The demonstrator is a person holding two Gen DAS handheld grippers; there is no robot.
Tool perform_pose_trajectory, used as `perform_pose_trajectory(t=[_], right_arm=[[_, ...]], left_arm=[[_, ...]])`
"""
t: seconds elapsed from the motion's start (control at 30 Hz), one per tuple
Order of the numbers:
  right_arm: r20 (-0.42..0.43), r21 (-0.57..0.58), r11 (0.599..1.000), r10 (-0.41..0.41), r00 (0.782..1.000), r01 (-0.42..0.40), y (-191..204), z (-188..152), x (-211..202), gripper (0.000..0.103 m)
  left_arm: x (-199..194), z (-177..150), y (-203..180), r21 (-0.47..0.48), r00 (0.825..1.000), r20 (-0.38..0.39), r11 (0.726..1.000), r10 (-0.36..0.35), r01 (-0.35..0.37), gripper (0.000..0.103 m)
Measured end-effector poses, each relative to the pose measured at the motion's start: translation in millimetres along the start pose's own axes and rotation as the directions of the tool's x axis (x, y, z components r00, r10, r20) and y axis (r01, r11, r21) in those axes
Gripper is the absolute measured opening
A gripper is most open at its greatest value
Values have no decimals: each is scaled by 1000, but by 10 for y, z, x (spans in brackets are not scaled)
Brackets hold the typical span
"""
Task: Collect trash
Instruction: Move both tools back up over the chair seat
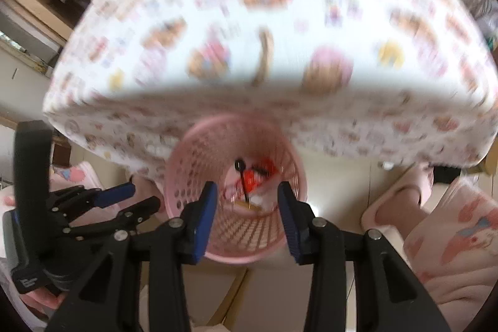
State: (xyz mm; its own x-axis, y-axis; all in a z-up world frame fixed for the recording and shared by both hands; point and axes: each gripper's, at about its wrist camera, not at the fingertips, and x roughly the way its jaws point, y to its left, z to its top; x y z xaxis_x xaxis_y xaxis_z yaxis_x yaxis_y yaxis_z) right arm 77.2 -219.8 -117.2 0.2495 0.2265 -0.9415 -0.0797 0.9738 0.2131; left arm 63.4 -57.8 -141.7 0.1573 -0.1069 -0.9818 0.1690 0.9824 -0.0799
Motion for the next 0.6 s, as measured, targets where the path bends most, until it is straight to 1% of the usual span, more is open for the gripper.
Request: perform_pose_trajectory(t=[0.07, 0.13, 0.17, 0.23, 0.3, 0.33, 0.37, 0.4, 0.43, 0.47, 0.5, 0.53, 0.6], right_arm=[[71, -27, 1000, -9, 997, 11, 43, 10, -165, 43], [159, -69, 998, -4, 987, 15, 101, 18, -340, 47], [182, -86, 996, -6, 983, 22, 131, 35, -380, 48], [255, -122, 991, -22, 967, 55, 202, 33, -514, 48], [301, -146, 988, -4, 954, 51, 238, 51, -615, 51], [315, -152, 987, 2, 949, 49, 221, 68, -647, 52], [343, -156, 986, 4, 939, 52, 231, 70, -703, 53], [359, -157, 986, 4, 933, 56, 230, 69, -727, 53], [372, -157, 986, 5, 928, 58, 229, 66, -751, 54], [382, -155, 986, 7, 924, 57, 226, 69, -773, 54], [388, -152, 987, 6, 922, 58, 223, 74, -790, 54], [389, -148, 987, 3, 921, 59, 219, 86, -797, 54], [389, -141, 988, -6, 921, 66, 198, 86, -796, 54]], left_arm=[[-143, 29, 33, -6, 998, 64, 1000, 15, -14, 41], [-256, 54, 101, -26, 991, 124, 999, 47, -44, 41], [-309, 63, 129, -37, 988, 147, 998, 50, -45, 41], [-430, 75, 165, -42, 979, 201, 999, 40, -32, 41], [-586, 91, 161, -41, 964, 264, 999, 35, -25, 44], [-652, 95, 168, -40, 955, 296, 999, 31, -20, 49], [-719, 99, 173, -42, 944, 329, 999, 27, -14, 55], [-790, 102, 174, -48, 931, 364, 999, 31, -15, 59], [-830, 111, 178, -58, 920, 389, 998, 51, -31, 66], [-872, 121, 180, -63, 909, 411, 997, 73, -52, 69], [-908, 127, 172, -62, 897, 432, 995, 93, -73, 69], [-932, 134, 173, -64, 890, 443, 994, 106, -86, 69], [-983, 157, 192, -63, 885, 455, 995, 97, -77, 71]])
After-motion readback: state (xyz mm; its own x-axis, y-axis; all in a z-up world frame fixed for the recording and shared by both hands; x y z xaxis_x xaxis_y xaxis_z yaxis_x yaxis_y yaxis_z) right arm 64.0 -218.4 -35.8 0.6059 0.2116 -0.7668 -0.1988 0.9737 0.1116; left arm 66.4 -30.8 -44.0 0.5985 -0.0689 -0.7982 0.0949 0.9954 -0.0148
